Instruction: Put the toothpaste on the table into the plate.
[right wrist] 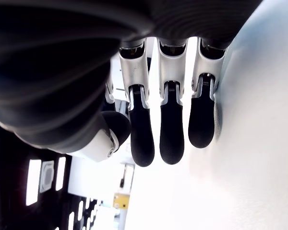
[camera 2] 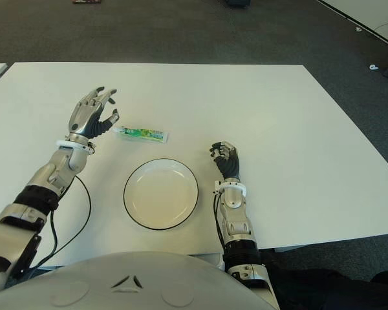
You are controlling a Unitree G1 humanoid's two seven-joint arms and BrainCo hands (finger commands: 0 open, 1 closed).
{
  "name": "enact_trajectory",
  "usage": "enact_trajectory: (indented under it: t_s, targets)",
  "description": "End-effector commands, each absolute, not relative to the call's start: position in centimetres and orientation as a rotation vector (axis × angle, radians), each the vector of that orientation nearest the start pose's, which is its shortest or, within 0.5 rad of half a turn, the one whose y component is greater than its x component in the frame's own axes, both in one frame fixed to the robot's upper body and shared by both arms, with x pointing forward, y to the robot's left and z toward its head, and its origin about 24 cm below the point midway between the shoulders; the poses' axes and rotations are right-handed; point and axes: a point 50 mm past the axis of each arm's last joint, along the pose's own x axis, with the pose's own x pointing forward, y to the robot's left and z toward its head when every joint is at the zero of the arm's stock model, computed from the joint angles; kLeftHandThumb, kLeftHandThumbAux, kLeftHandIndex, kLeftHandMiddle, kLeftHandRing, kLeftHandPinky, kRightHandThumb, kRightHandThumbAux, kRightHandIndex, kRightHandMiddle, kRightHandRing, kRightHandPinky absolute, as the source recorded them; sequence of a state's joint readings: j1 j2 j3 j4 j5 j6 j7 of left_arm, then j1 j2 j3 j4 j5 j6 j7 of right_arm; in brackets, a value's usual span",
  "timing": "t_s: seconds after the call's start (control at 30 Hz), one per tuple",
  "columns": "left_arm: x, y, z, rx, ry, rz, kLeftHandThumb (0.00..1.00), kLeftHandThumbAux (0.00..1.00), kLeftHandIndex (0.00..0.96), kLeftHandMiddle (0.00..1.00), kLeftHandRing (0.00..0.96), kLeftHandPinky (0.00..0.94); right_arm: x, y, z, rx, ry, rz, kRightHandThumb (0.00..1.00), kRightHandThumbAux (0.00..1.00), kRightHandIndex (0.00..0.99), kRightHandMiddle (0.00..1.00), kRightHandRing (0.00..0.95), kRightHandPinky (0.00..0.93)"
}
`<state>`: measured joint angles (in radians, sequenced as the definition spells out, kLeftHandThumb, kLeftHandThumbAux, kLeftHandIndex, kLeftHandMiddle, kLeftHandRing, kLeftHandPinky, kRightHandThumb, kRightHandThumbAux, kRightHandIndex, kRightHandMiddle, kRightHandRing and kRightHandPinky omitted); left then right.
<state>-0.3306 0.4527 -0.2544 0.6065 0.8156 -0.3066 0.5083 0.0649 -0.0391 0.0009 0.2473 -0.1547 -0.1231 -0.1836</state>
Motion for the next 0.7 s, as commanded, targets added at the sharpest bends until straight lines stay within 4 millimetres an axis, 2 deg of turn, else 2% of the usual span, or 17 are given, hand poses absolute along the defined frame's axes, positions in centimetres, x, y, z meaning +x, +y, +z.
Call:
enact_trajectory:
  t_s: [0.03,0.23,0.7]
  targets:
    - [30.6,20.0,2.9,1.338,-0.304,-0.074,0.574,0.301,0.032,0.042,0.038,0.054,22.7,-16.8,-2.2,-0.205,0.198,-0.166,0.710,0.730,0.428,0.506,0.503,0.515]
    - [31.5,19.4,3.0,1.424,-0.320,-0.142,0.550,0.254,0.003,0.005,0.004,0.007,22.6,-16.8,-2.1,-0.203,0.194,-0.168,0.709,0.730,0.428,0.512,0.510,0.523]
    - [32.6,18.3,2.0,1.574,-0.267,-0.340,0.520,0.195,0.000,0.000,0.000,0.000,22.5,-16.9,-2.0,-0.215,0.188,-0.172,0.709,0.729,0.428,0.511,0.507,0.517]
